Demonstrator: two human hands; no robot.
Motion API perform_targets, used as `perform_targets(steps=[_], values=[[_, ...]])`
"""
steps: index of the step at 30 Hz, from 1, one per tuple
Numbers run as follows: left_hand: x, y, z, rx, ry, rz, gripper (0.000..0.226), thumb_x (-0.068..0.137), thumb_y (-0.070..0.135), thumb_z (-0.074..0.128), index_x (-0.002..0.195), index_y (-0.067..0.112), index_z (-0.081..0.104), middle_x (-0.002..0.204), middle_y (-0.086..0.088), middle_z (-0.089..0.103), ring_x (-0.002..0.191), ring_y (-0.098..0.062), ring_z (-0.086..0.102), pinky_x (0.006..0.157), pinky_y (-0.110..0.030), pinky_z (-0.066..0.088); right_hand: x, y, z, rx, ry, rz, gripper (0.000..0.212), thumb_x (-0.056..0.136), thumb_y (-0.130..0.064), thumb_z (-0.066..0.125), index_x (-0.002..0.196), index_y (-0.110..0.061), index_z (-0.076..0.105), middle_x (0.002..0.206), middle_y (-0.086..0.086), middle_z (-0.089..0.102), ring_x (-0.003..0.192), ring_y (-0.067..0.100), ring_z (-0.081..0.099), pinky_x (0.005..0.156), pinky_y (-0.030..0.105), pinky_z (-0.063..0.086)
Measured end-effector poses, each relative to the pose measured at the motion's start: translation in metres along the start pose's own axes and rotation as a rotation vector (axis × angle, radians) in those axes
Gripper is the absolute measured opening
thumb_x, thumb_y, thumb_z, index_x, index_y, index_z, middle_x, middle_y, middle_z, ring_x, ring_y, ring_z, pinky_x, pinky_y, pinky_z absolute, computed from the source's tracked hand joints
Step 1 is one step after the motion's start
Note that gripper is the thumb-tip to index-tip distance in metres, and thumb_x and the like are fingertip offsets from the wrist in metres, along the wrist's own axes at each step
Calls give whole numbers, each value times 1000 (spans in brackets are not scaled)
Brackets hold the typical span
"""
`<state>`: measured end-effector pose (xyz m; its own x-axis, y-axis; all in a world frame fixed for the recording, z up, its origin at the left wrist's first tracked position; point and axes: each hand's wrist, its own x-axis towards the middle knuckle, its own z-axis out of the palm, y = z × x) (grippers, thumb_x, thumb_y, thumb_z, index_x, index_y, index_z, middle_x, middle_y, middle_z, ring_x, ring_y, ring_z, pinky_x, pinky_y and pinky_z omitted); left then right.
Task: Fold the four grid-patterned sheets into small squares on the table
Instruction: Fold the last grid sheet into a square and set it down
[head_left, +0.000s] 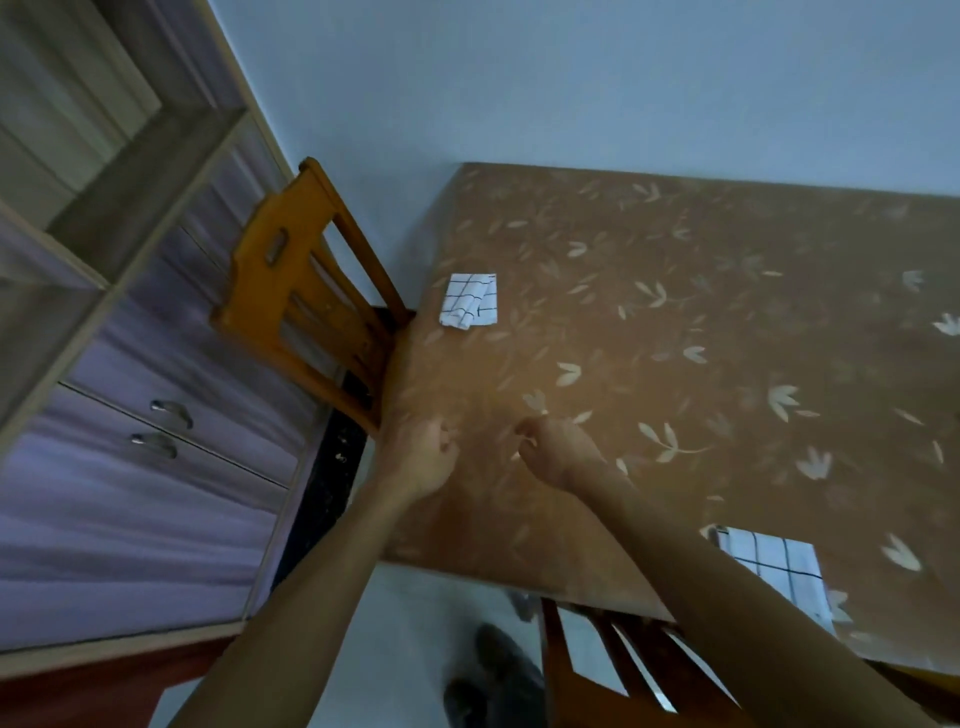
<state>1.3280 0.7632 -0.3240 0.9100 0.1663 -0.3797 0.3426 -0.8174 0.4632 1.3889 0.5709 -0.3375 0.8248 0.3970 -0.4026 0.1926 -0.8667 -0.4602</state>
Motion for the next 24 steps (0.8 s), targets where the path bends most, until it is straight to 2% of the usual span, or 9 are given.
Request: perform_targets(steps=[2, 5, 8, 9, 12, 16, 18, 20, 24], values=[[26, -4, -13, 21, 37, -25, 23, 98, 28, 53, 110, 12, 63, 109, -5, 66, 101, -27, 63, 83, -38, 53, 27, -15, -5, 46, 41, 2, 36, 94, -24, 47, 123, -15, 66, 122, 13, 68, 116, 34, 61, 95, 42, 51], [68, -8, -28, 5, 99, -29, 21, 100, 25, 49, 111, 14, 62, 108, -7, 65, 100, -29, 64, 81, -40, 54, 80, -31, -12, 139, 78, 57, 35, 96, -27, 45, 119, -14, 68, 115, 13, 71, 108, 35, 64, 90, 41, 53], [121, -10, -36, -35, 170, -15, 28, 103, 22, 45, 125, 15, 60, 115, -9, 65, 106, -27, 64, 88, -42, 54, 145, -36, -18, 233, 124, 108, 27, 96, -26, 43, 88, -12, 64, 93, 13, 69, 96, 37, 66, 73, 36, 50], [140, -10, -36, -55, 189, -14, 30, 104, 22, 44, 128, 16, 59, 116, -8, 64, 107, -26, 63, 89, -40, 54, 167, -36, -20, 258, 136, 130, 25, 96, -25, 43, 88, -12, 62, 93, 14, 69, 96, 38, 65, 71, 35, 47], [201, -13, -33, -101, 245, 11, 29, 105, 22, 45, 128, 18, 61, 118, -6, 64, 109, -22, 62, 91, -37, 54, 229, -36, -26, 307, 187, 205, 34, 101, -25, 43, 124, -4, 57, 120, 21, 64, 111, 39, 59, 84, 39, 46], [269, -24, -25, -140, 261, -12, 27, 101, 23, 53, 126, 18, 61, 117, -6, 64, 109, -21, 61, 90, -35, 54, 284, -35, -23, 297, 232, 282, 48, 101, -37, 48, 131, 1, 47, 130, 24, 51, 121, 40, 49, 97, 43, 41], [289, -29, -21, -204, 190, -14, 32, 97, 23, 61, 129, 18, 59, 118, -6, 63, 111, -22, 61, 92, -38, 55, 297, -38, -22, 332, 229, 317, 56, 97, -42, 56, 133, 0, 44, 130, 22, 48, 119, 38, 50, 93, 39, 41], [300, -32, -19, -237, 139, -15, 45, 90, 20, 70, 133, 19, 55, 121, -7, 59, 112, -22, 57, 95, -37, 51, 304, -40, -20, 382, 192, 316, 58, 92, -36, 64, 134, -3, 42, 129, 18, 49, 115, 35, 55, 86, 36, 43], [303, -38, -26, -401, 101, -7, 65, 85, 19, 76, 142, 24, 45, 119, 3, 64, 105, -13, 62, 84, -26, 51, 308, -39, -12, 420, 136, 292, 50, 90, -24, 65, 132, -7, 44, 121, 12, 63, 108, 29, 62, 75, 30, 45]])
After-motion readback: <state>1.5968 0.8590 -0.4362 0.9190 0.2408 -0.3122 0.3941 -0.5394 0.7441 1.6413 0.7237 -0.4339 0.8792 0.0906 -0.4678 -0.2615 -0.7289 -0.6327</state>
